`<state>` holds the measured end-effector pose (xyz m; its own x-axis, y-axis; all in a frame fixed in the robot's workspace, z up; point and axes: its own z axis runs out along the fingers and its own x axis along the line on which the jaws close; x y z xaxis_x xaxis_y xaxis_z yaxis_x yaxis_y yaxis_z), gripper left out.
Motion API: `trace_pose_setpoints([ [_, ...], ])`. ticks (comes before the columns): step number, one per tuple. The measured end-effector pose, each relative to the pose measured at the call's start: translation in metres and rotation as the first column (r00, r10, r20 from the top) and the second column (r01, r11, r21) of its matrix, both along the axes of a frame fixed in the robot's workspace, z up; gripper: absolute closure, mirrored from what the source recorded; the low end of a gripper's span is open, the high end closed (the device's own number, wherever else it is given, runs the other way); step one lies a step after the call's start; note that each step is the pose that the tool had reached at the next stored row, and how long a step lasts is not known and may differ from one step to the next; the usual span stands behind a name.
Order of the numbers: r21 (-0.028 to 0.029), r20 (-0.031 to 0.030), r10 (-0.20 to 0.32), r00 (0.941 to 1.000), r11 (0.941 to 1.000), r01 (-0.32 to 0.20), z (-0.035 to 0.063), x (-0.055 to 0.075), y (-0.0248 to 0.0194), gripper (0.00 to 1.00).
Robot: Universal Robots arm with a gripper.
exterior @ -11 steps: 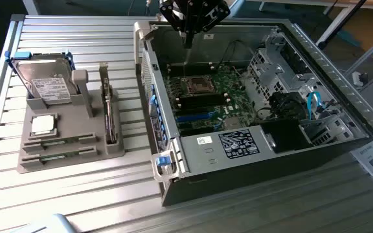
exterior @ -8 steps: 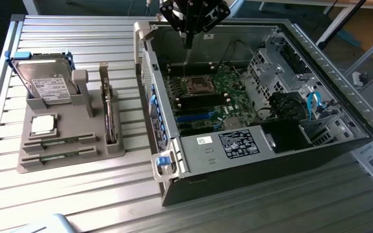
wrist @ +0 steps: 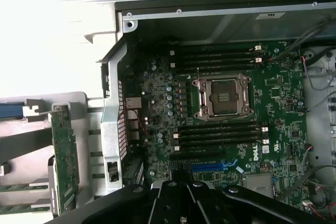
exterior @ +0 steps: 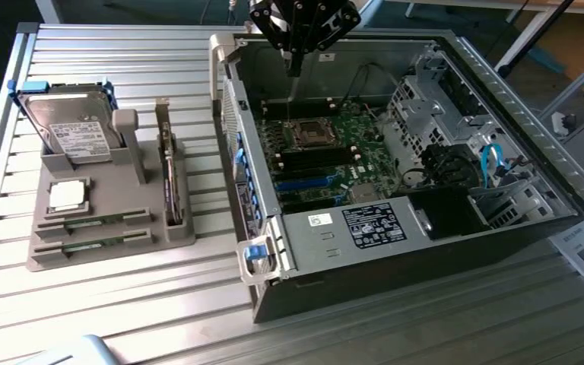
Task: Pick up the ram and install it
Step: 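Reach for the ram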
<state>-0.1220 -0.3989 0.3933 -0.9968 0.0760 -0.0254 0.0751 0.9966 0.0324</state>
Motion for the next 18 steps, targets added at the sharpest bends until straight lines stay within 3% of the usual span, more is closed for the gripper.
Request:
trace_pose_setpoints([
  [5,-0.0001,0.0,0.0,1.0,1.0,0.0,-0.0001,-0.003,0.0003,0.9],
  [18,-0.0001,0.0,-0.003,1.0,1.0,0.003,-0.0003,-0.06,0.0006,0.9],
])
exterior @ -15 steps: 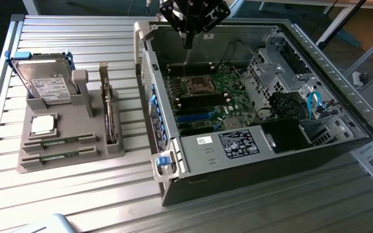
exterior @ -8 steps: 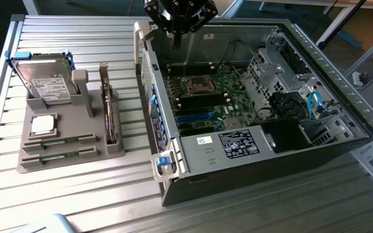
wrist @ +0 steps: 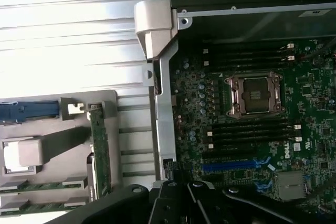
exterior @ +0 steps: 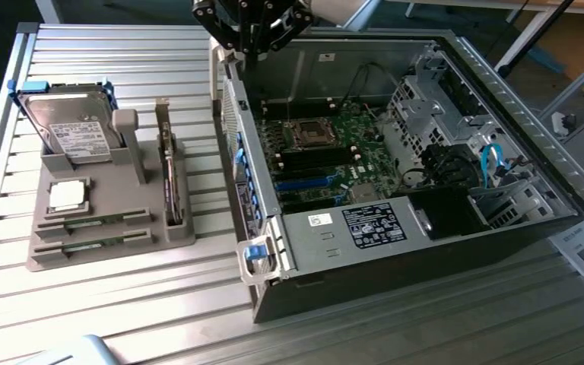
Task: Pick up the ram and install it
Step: 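Reach for the ram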
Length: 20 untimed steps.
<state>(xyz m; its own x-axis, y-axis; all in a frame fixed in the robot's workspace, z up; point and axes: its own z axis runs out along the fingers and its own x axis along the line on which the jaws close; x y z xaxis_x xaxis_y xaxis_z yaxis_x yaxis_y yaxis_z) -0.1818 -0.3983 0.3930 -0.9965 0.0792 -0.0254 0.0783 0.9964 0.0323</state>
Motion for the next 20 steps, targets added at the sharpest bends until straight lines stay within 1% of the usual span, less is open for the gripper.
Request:
trace_pose_setpoints([
  [5,0.0001,0.0003,0.0,1.0,1.0,0.0,-0.0001,-0.017,0.0,0.9],
  [6,0.0001,0.0018,0.0,1.0,1.0,0.0,0.0,-0.024,0.0,0.9],
  [12,0.0,0.0103,0.0,0.9999,1.0,0.0,0.0,-0.052,0.0,0.9],
  [16,0.0001,0.0127,0.0,0.9999,1.0,0.0,-0.0001,-0.067,0.0,0.9],
  [20,0.0,0.0143,0.0,0.9999,1.0,0.0,0.0,-0.077,0.0,0.9],
])
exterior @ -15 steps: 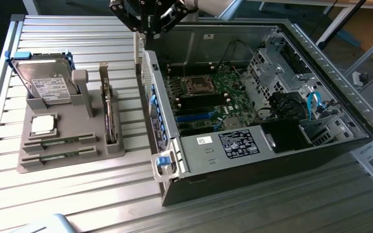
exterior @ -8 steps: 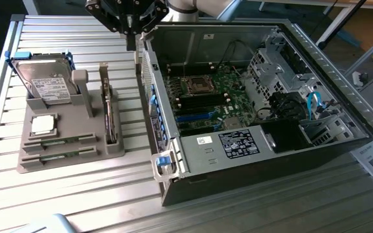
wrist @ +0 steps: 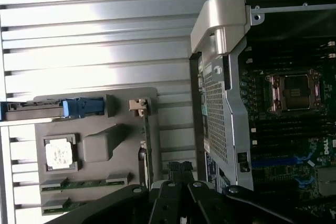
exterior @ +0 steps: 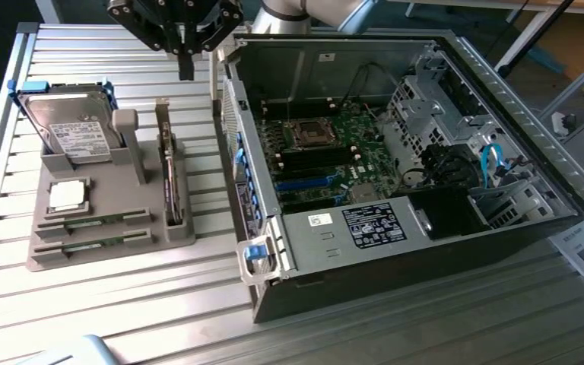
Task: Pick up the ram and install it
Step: 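Reach for the ram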
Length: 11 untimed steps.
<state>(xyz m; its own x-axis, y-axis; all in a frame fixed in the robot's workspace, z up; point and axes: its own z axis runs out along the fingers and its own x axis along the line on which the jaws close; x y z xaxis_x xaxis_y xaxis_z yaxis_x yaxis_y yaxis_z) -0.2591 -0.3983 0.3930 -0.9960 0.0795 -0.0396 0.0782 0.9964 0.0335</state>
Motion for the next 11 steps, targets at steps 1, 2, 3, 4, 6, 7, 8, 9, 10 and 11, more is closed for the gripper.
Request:
trace_pose_setpoints([
  [1,0.0001,0.001,0.0,1.0,1.0,0.0,0.0,-0.003,0.0,0.9],
  [2,0.0001,0.0019,0.0,1.0,1.0,0.0,-0.0001,-0.006,0.0,0.9],
  [3,0.0001,0.0027,0.0,1.0,1.0,0.0,0.0,-0.009,0.0,0.9],
  [4,0.0,0.0037,0.0,1.0,1.0,0.0,0.0,-0.013,0.0,0.9],
  [6,0.0,0.006,0.0,1.0,1.0,0.0,0.0,-0.022,0.0,0.9],
  [7,0.0001,0.0079,0.0,1.0,1.0,0.0,0.0,-0.029,0.0,0.9],
  [8,0.0002,0.009,0.0,1.0,1.0,0.0,-0.0001,-0.033,0.0,0.9],
  [9,0.0001,0.0101,0.0,0.9999,1.0,0.0,-0.0001,-0.037,0.0,0.9],
  [10,0.0,0.0118,0.0,0.9999,1.0,0.0,0.0,-0.044,0.0,0.9],
  [11,0.0,0.0128,0.0,0.9999,1.0,0.0,0.0,-0.048,0.0,0.9],
])
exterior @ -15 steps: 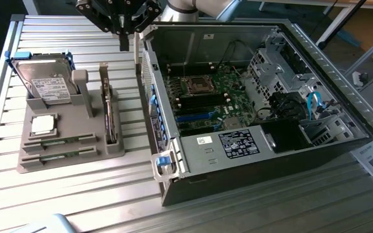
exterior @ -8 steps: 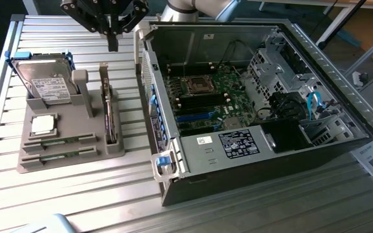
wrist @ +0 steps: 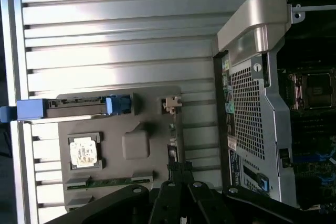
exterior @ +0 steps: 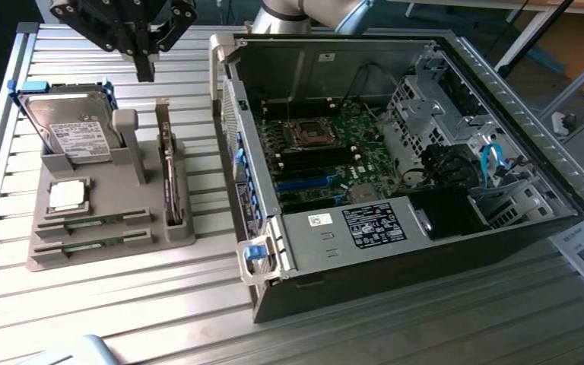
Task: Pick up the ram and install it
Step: 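Reach for the ram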
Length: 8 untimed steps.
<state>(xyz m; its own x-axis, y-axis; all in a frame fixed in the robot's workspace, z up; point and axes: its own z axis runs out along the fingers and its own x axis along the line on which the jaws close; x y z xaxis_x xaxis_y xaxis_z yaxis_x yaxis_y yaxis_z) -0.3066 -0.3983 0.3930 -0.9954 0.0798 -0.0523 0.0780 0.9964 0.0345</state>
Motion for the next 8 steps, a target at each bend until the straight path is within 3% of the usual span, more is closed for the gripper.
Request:
trace_pose_setpoints([
  [8,0.0,0.0091,0.0,1.0,1.0,0.0,0.0,-0.041,0.0,0.9],
])
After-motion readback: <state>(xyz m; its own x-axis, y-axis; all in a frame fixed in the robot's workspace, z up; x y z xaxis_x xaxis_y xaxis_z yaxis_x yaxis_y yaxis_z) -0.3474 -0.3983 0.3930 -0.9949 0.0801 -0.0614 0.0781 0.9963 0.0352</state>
